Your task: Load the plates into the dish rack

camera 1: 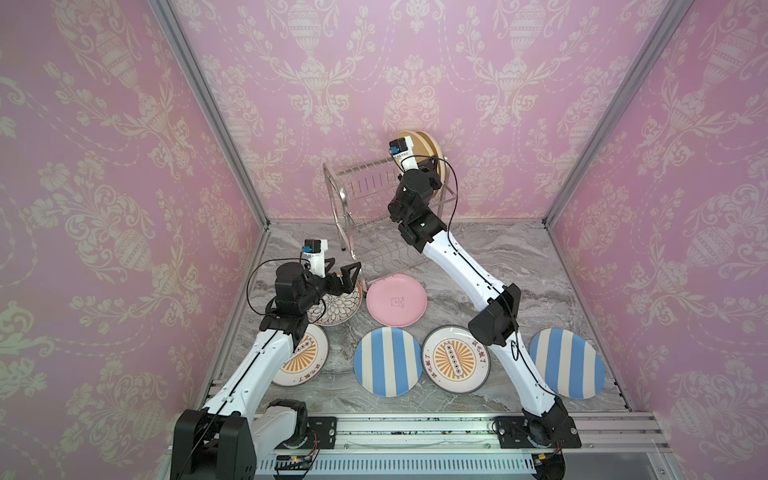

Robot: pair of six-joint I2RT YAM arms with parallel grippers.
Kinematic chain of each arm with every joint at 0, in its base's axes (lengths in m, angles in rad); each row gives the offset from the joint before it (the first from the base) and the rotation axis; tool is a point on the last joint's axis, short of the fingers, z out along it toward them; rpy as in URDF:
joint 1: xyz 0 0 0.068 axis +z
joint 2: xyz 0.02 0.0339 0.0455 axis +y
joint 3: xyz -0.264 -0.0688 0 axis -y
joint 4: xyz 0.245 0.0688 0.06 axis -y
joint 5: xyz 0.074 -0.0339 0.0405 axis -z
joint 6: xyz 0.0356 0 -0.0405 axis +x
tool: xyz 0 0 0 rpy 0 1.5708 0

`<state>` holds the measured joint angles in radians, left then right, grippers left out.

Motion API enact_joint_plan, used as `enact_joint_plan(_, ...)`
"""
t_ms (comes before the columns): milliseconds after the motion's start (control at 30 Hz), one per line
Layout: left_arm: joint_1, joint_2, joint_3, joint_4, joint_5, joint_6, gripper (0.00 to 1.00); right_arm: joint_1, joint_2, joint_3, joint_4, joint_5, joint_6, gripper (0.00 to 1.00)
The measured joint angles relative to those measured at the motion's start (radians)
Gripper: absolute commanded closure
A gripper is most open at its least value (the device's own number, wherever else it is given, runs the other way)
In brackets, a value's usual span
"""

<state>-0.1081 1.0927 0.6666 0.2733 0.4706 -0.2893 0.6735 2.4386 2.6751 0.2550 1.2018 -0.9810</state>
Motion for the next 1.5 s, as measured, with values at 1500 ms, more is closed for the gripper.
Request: enact_joint_plan(1500, 0.000, 0.029, 0.010, -0.001, 0.007, -0.001, 0.01, -0.005, -0.059, -0.004, -0.280, -0.051, 0.233, 0.77)
